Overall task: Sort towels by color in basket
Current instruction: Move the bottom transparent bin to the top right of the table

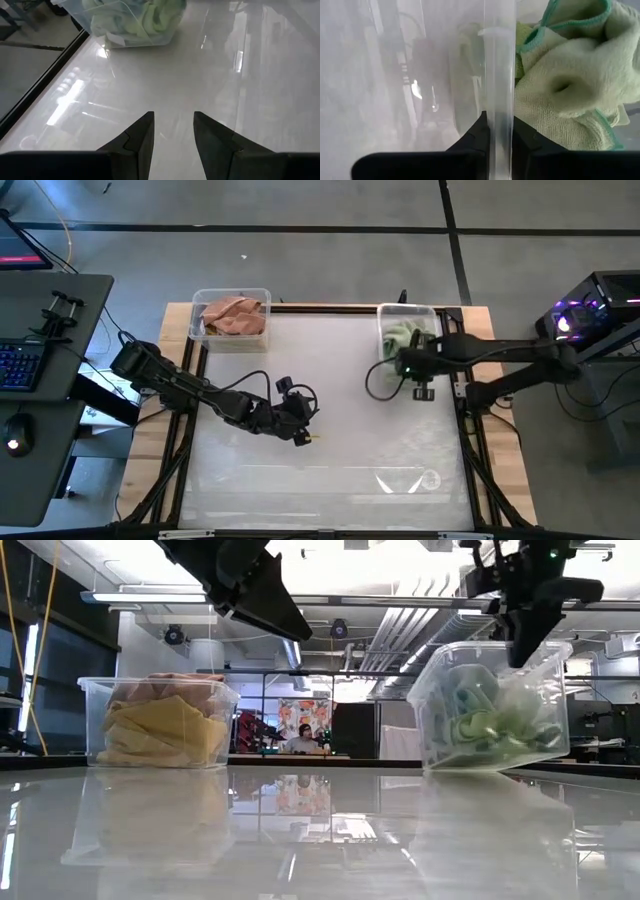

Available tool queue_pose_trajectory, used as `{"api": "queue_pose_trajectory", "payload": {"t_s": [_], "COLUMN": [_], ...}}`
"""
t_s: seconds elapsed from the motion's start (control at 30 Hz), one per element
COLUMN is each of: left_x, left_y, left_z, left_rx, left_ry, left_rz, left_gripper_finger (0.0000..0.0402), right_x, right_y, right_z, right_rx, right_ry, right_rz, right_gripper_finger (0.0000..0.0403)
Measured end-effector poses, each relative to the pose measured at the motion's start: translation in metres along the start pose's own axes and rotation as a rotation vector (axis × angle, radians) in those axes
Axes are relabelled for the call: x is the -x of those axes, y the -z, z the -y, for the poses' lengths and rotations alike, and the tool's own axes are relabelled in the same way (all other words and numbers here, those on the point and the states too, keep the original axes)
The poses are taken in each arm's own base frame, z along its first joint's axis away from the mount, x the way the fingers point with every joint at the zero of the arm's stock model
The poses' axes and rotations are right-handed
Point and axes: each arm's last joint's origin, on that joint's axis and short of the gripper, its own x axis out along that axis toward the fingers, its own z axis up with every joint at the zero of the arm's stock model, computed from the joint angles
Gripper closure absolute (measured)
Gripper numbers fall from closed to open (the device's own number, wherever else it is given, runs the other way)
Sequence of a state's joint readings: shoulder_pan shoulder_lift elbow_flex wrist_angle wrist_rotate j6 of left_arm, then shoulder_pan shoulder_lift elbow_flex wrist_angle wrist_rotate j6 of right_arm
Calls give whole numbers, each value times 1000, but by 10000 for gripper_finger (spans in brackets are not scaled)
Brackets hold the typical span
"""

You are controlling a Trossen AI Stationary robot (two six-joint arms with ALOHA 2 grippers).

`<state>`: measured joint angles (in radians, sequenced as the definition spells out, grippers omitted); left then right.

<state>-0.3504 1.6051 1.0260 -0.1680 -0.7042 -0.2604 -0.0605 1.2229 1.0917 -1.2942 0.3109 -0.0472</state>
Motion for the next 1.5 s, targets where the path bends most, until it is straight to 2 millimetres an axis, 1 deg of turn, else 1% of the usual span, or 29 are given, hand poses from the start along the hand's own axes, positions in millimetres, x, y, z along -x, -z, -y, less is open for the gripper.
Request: {"api": "queue_pose_trajectory", "payload": {"t_s": [0.17,0.43,0.5,0.6,0.73,0.87,1.0,1.13,1.2,1.3,1.37,1.43,1.5], "left_x": [-1,-1,-1,-1,-1,-1,-1,0,0,-1,-2,-3,-5], "left_y": [-1,-1,-1,-1,-1,-1,1,5,7,7,6,5,4], "left_z": [-1,-1,-1,-1,-1,-1,-1,-2,-3,-4,-5,-6,-8], "left_rx": [5,6,6,7,7,15,24,33,41,51,60,69,73], "left_ry": [-1,-1,-1,-1,-1,-1,-6,-34,-41,-47,-48,-53,-60], "left_rz": [3,5,5,5,5,5,-10,-38,-51,-51,-45,-42,-44], "left_gripper_finger": [278,278,278,278,278,278,278,278,278,278,278,278,278], "right_x": [-10,-41,-45,-47,-39,-18,7,20,22,19,15,9,-2], "right_y": [19,32,35,39,37,33,31,33,33,29,22,12,3], "right_z": [17,33,36,37,40,47,50,44,42,42,44,47,50], "right_rx": [-6,9,-8,-16,-21,-86,-163,-203,-264,-493,-642,-687,-668], "right_ry": [16,25,30,28,30,49,75,18,9,35,35,34,50], "right_rz": [-33,-102,-121,-155,-152,-96,68,289,355,418,460,466,440], "right_gripper_finger": [361,373,365,344,303,276,273,273,273,273,273,272,270]}}
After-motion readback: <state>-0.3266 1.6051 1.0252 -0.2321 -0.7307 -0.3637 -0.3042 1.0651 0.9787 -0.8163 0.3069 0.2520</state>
